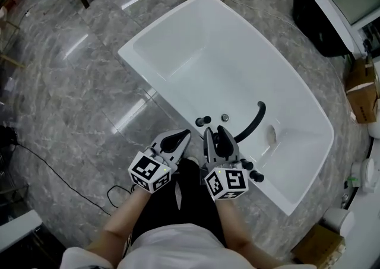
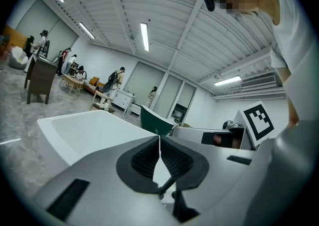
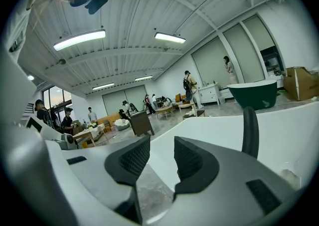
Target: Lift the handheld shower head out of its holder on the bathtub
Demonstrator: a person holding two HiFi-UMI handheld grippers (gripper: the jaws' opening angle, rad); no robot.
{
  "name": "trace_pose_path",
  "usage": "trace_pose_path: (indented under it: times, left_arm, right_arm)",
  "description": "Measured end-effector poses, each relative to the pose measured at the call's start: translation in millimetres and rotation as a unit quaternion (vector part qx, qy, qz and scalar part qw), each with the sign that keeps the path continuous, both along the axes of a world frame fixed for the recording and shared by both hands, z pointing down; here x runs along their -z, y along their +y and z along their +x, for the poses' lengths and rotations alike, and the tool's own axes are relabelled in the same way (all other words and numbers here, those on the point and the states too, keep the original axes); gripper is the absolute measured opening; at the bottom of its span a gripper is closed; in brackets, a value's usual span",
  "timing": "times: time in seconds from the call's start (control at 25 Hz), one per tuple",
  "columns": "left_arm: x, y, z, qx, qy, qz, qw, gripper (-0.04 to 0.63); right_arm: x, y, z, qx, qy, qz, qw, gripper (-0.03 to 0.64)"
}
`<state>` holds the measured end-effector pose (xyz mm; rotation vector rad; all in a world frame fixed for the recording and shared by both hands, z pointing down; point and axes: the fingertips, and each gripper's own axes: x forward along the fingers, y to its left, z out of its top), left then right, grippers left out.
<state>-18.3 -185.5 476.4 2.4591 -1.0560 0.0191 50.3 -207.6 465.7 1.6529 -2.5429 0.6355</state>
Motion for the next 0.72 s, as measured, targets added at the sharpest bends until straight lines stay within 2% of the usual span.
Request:
trace_pose_path:
  times: [0.28, 0.36, 0.52, 0.72]
  left_arm:
    - [-33.7, -13.0, 11.1, -0.003, -0.01, -0.014, 0.9999, 0.012]
    - [-45.2, -15.0, 11.9, -0.002, -0.014, -0.02, 0.9997, 0.012]
    - [-66.5, -17.4, 8.6, 0.009, -0.018, -0.032, 0.9993, 0.012]
    - [-94.0, -26.2, 6.0, 0.023, -0.015, -0.042, 0.9987, 0.012]
  right_arm:
    - [-39.8, -8.8, -0.7, -0.006, 0.038, -0.008, 0.999, 0.148]
    - [-55.2, -10.1, -2.3, -0.003, 0.048, -0.016, 0.999, 0.185]
    - [-80.6, -12.6, -3.3, -0.006, 0.062, -0.026, 0.998, 0.21]
    - [-106.6, -24.4, -2.8, -0.015, 0.071, -0.031, 0.997, 0.21]
